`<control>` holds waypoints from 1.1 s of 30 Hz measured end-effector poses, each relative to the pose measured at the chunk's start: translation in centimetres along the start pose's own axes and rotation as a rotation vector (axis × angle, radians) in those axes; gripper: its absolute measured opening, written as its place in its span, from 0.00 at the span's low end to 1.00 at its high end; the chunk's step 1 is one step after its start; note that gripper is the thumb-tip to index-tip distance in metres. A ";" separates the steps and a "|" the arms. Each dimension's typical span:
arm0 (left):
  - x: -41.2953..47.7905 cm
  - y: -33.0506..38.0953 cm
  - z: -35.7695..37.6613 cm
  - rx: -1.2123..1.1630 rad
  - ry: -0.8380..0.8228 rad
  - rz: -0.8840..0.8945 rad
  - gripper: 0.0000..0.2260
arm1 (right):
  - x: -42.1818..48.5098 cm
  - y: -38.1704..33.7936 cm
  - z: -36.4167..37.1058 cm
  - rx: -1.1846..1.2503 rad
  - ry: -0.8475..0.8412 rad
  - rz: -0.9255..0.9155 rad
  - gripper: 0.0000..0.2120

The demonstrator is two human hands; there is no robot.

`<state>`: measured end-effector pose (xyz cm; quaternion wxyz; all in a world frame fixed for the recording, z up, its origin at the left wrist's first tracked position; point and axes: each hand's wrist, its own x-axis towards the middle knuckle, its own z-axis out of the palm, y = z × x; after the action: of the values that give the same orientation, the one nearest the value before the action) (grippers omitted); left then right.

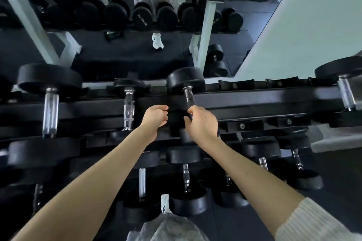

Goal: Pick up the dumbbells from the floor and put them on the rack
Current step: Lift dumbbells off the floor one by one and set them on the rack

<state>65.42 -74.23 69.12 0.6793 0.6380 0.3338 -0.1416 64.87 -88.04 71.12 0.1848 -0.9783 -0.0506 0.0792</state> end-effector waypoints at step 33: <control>-24.5 -52.0 -48.6 -0.286 0.442 -0.525 0.07 | -44.0 -21.1 43.1 0.006 -0.800 0.172 0.12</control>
<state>1.97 -40.77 46.27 0.6137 0.4444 0.6412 -0.1217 12.65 -58.92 45.29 0.1460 -0.8704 -0.0363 0.4688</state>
